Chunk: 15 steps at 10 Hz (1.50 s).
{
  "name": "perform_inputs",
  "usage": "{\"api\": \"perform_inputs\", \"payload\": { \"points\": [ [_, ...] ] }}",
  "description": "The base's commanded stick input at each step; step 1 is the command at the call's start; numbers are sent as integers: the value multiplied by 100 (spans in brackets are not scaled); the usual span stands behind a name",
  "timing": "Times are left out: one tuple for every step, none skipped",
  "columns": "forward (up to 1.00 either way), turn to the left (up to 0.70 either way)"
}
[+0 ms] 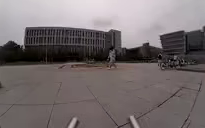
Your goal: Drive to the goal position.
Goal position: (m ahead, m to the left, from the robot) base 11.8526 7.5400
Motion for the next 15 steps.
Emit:
{"api": "perform_inputs", "payload": {
  "points": [
    [70,32],
    [70,35],
    [70,35],
    [70,35],
    [70,9],
    [70,0],
    [70,23],
    [70,16],
    [70,0],
    [70,0],
    [70,0],
    [70,0],
    [70,0],
    [70,0],
    [70,9]
  ]
}}
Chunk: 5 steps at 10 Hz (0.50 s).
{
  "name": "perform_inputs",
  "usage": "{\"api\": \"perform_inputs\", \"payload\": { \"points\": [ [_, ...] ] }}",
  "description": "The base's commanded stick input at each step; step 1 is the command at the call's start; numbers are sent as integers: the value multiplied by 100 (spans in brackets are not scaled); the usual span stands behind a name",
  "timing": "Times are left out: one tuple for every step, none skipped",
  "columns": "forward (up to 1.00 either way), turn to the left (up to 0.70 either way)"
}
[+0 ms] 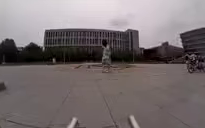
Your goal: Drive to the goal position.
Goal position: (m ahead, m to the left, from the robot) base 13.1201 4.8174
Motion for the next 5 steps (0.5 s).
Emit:
{"api": "perform_inputs", "payload": {
  "points": [
    [70,29],
    [70,10],
    [70,0],
    [70,0],
    [70,0]
  ]
}}
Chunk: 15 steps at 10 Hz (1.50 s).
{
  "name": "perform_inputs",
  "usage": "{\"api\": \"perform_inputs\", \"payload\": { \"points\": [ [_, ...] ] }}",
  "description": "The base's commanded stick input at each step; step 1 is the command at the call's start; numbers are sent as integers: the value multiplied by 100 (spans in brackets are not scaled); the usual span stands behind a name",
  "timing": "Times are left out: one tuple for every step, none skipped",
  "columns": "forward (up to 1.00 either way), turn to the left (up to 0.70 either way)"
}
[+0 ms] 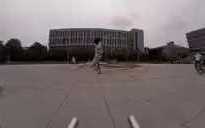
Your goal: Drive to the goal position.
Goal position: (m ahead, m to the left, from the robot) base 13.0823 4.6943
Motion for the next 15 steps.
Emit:
{"api": "perform_inputs", "payload": {
  "points": [
    [70,0],
    [70,0],
    [70,0],
    [70,0],
    [85,4],
    [85,33],
    [85,2],
    [85,0],
    [85,15],
    [85,26],
    [85,0],
    [85,6],
    [85,23],
    [85,26],
    [85,11]
  ]
}}
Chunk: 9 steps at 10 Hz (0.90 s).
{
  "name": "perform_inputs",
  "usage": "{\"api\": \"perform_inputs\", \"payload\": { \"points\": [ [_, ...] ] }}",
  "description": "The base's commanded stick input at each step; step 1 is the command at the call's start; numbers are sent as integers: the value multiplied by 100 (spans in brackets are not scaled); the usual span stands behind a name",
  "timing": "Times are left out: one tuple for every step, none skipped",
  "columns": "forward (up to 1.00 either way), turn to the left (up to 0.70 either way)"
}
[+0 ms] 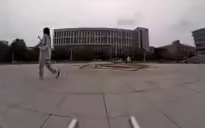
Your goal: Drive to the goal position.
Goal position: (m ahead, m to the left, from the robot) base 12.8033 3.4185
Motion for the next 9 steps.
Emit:
{"api": "perform_inputs", "payload": {
  "points": [
    [85,0],
    [85,0],
    [85,0],
    [85,0],
    [85,0],
    [85,11],
    [85,20],
    [85,0],
    [85,0]
  ]
}}
